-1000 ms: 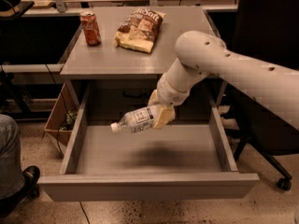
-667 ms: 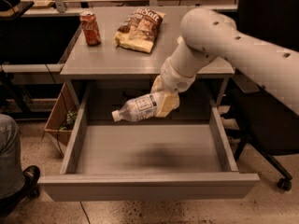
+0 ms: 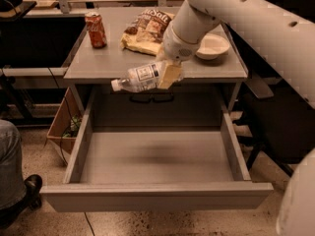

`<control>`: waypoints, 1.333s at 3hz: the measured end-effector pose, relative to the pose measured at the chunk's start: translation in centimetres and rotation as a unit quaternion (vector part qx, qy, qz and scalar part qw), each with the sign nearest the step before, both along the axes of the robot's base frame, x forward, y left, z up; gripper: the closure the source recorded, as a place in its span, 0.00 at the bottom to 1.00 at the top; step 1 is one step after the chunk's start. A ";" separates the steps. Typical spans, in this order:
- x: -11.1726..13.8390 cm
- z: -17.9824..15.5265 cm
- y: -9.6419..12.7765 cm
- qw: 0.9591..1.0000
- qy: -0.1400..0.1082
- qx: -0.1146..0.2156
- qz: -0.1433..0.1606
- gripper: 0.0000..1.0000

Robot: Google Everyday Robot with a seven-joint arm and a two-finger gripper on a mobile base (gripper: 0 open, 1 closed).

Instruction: Pick blue plastic bottle from top drawer and place on counter

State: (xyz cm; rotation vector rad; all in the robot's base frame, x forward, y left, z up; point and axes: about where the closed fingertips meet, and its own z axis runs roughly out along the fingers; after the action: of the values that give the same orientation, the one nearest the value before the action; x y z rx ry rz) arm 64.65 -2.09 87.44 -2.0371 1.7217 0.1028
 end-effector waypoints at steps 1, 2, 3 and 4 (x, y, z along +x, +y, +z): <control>5.4 1.2 0.6 0.999 -0.049 0.014 -0.013 1.00; 9.0 0.6 0.7 0.997 -0.071 0.032 -0.023 1.00; 11.4 -0.2 1.5 0.996 -0.076 0.046 -0.024 0.81; 12.4 -0.9 2.6 0.996 -0.068 0.055 -0.023 0.58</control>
Offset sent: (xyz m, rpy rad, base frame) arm 0.1327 0.0044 0.0066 0.1101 -0.2045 -0.0742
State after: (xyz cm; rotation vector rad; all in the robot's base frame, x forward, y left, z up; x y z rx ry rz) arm 77.08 0.48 86.50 -1.8803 1.6406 0.0416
